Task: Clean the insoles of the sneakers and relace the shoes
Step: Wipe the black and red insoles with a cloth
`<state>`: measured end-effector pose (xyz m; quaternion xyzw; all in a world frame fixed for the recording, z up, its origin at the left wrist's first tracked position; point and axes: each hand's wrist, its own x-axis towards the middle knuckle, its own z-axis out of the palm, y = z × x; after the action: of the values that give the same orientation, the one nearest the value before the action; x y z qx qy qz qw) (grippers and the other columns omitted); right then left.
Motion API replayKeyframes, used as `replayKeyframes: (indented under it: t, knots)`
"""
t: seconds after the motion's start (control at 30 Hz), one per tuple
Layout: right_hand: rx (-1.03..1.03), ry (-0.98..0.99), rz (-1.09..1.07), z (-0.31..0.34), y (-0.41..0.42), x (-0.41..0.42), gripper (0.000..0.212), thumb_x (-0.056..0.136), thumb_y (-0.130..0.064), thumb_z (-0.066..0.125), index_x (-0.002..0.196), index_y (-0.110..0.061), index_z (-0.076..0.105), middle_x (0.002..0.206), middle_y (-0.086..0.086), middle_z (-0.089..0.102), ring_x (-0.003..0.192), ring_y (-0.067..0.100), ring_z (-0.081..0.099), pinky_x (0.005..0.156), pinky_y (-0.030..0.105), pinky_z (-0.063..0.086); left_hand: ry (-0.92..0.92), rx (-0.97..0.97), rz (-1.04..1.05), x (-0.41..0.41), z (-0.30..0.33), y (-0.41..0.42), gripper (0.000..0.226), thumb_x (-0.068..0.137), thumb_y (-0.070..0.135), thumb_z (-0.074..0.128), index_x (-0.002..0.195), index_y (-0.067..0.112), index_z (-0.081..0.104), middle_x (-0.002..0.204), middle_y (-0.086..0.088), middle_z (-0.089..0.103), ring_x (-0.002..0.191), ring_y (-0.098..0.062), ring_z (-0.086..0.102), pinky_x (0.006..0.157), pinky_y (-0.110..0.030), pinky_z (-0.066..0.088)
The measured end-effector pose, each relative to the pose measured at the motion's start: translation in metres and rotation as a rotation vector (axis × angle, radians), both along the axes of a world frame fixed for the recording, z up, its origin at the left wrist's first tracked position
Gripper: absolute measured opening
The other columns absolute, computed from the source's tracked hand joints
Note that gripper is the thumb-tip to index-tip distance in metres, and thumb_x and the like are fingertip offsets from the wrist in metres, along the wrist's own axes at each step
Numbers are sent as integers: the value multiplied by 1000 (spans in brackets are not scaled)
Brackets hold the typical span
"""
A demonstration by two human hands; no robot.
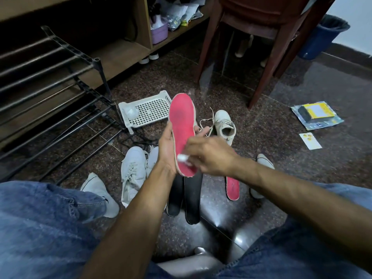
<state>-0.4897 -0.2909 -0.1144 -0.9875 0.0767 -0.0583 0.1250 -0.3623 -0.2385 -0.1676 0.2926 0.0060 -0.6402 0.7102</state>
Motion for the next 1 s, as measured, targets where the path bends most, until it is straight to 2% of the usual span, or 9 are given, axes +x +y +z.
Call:
replayKeyframes:
  t: [0.07,0.17,0.27,0.4,0.47,0.53,0.7,0.87,1.0]
  knots:
    - [-75,0,-164,4,-23,18,38,88,-43,35,99,-27,68,96,-5,60,80,29,65,59,37,47,-10,-10,-33,-10,1,-2,56,97,53,40,108,7,70,97,-13,66,95,-28,64,85,-43,51]
    - [-127,21,-421,16,-65,36,30,95,-46,44,109,-32,67,109,-6,60,97,30,63,71,36,43,-39,-53,-86,-22,2,-2,55,100,50,36,109,8,70,109,-15,68,107,-33,64,89,-50,53]
    - [-109,-74,-619,22,-84,37,27,94,-43,51,104,-26,70,108,-2,62,99,32,62,71,38,42,-22,-77,-148,-20,-1,1,64,98,50,36,97,-2,71,99,-17,71,116,-33,61,94,-51,50]
    - [-24,-121,-378,13,-64,23,21,92,-38,58,91,-22,73,91,-5,64,83,25,64,63,33,45,-26,-69,-155,-4,-8,2,53,94,48,39,102,9,74,105,-12,69,123,-35,51,95,-53,45]
    - [26,-27,-211,6,-50,14,14,90,-33,62,90,-24,73,87,-8,62,78,20,63,61,30,42,-48,-62,-143,-2,-2,0,49,89,50,43,100,14,74,100,-9,69,104,-29,61,91,-47,46]
    - [49,26,-134,2,-41,11,14,88,-30,61,94,-26,72,90,-8,61,80,19,63,63,32,45,-70,-45,-144,-3,3,-5,54,90,53,42,98,12,75,90,-9,70,83,-23,67,79,-38,53]
    - [-87,-64,-343,8,-59,25,20,91,-35,55,106,-35,69,104,-9,61,93,23,64,68,35,46,-186,13,-197,-10,1,-8,57,90,58,43,104,10,68,88,-11,65,63,-22,65,50,-30,54]
    - [-8,-214,-704,14,-76,35,20,91,-38,57,100,-27,72,101,-5,64,92,27,63,69,34,44,-204,0,-247,-8,-7,-7,73,86,62,52,127,3,52,94,-14,56,67,-24,62,52,-32,54]
    - [0,-125,-323,9,-41,29,24,89,-38,56,100,-23,72,102,-4,67,91,26,65,65,35,48,-218,23,-209,-8,-5,-6,56,95,56,35,99,13,69,78,-9,68,57,-23,65,45,-29,53]
